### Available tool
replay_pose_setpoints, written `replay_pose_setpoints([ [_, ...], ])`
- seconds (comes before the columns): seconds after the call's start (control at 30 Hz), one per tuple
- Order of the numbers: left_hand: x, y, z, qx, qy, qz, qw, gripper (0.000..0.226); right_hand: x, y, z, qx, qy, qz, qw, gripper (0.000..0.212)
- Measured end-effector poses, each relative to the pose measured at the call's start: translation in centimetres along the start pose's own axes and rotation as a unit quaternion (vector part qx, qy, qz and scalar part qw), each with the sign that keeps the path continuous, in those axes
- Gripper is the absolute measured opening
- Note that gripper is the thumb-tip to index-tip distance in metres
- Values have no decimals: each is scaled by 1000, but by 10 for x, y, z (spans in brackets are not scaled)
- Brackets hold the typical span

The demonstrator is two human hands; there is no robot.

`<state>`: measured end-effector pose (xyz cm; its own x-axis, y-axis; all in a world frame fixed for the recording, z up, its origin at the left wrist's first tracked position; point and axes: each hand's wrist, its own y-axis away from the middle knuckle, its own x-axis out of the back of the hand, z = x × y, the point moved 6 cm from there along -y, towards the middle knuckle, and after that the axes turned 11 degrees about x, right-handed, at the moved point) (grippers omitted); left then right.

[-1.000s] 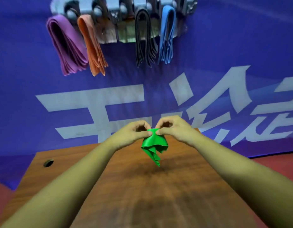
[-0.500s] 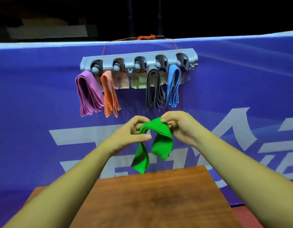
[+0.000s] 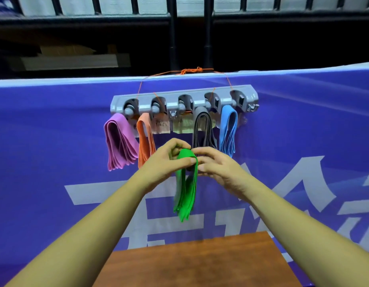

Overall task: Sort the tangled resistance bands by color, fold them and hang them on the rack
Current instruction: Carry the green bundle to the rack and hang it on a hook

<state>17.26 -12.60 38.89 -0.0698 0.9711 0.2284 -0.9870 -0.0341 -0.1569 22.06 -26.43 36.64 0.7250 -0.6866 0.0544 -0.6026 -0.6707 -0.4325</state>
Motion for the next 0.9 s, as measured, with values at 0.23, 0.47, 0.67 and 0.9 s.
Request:
replay_pose_setpoints([
  [0.23, 32, -11, 26, -13, -14, 69, 997, 30, -7, -29, -39, 105, 166, 65, 978, 44],
  [0.47, 58, -13, 35, -22, -51, 179, 982, 39, -17, -56, -71, 166, 327, 114, 923, 10],
  [0.67, 55, -25, 53, -72, 0, 223, 972, 32, -19, -78, -86, 196, 373, 175, 890, 11],
  [0.9, 57, -47, 53, -78, -68, 302, 948, 27, -21, -99, -85, 218, 459, 194, 839, 19],
])
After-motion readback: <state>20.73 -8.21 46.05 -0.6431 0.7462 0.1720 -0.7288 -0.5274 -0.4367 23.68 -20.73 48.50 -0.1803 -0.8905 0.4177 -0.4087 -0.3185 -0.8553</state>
